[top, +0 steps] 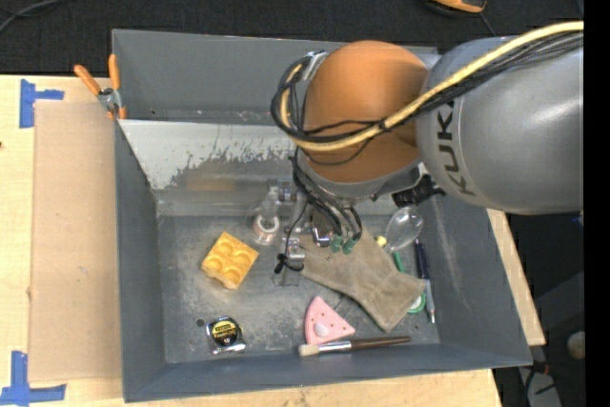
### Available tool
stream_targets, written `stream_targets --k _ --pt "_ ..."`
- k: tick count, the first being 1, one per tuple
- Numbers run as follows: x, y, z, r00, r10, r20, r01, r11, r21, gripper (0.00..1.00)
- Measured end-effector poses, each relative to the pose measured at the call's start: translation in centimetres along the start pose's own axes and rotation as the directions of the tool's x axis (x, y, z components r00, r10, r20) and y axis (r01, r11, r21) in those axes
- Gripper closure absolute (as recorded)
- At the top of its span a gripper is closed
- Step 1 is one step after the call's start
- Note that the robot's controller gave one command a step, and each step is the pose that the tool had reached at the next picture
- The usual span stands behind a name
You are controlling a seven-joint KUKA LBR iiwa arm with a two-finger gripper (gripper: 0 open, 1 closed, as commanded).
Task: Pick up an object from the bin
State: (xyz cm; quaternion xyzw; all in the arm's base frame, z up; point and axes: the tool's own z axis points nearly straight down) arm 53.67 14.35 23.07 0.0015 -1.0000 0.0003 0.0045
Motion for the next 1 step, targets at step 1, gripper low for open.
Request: stream_targets --k 1 --pt "-0.17 -0.12 -0.41 1.0 0.005 0.008 -0.005 1.0 -0.001 0.0"
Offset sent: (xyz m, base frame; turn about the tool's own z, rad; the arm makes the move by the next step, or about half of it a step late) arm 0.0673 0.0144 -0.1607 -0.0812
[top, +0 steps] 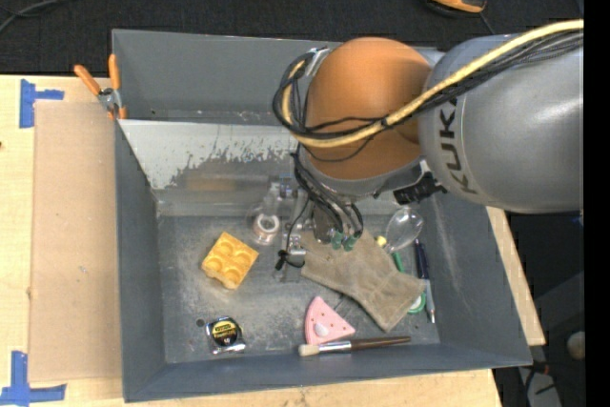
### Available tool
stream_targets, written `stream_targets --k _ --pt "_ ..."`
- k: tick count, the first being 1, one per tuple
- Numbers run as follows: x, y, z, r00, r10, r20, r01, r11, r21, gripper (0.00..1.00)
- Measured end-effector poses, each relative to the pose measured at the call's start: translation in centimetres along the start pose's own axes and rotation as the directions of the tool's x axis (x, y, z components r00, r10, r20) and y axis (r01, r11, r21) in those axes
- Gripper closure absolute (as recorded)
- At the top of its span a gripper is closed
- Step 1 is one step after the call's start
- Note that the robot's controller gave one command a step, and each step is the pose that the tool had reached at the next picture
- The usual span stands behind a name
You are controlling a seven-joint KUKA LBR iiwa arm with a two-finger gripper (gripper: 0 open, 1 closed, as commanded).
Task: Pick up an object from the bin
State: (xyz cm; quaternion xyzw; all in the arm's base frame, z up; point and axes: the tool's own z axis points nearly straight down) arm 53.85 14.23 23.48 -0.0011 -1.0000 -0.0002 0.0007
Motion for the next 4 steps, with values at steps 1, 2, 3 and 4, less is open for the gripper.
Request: stream_targets --k 1,2,3,4 --pt "-4.9 1.2 11.8 0.998 -0.064 0.003 0.064 0.998 -0.001 0.0" --pt "-6.5 1.8 10.4 0.995 -0.096 0.008 0.096 0.995 -0.002 0.0" --pt "-5.0 1.9 13.6 0.987 -0.159 -0.006 0.159 0.987 0.0 0.0" --pt "-7.5 3.0 16.6 0.919 -0.393 0.011 0.393 0.919 0.0 0.0"
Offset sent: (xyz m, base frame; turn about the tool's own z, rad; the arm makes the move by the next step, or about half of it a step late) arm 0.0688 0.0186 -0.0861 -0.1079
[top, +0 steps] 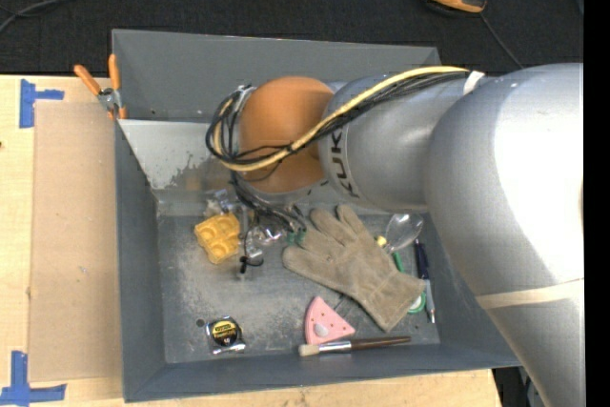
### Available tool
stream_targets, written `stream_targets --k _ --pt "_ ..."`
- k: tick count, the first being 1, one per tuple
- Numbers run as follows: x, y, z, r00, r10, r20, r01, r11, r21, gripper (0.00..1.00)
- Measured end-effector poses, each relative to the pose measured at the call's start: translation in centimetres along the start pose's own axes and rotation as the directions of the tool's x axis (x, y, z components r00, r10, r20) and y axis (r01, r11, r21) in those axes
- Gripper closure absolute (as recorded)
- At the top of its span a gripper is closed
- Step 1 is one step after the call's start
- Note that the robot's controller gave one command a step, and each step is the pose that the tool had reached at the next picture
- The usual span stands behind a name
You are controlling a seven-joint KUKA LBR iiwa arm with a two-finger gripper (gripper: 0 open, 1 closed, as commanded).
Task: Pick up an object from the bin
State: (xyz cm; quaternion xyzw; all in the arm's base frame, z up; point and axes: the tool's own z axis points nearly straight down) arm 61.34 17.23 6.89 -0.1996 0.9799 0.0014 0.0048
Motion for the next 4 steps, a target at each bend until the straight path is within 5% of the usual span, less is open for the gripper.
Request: stream_targets --k 1,4 --pt "1.2 -1.5 -0.1 0.992 0.128 -0.013 -0.128 0.992 -0.002 1.0" --pt "1.3 -1.5 -3.2 0.991 0.131 -0.016 -0.131 0.991 -0.003 1.0"
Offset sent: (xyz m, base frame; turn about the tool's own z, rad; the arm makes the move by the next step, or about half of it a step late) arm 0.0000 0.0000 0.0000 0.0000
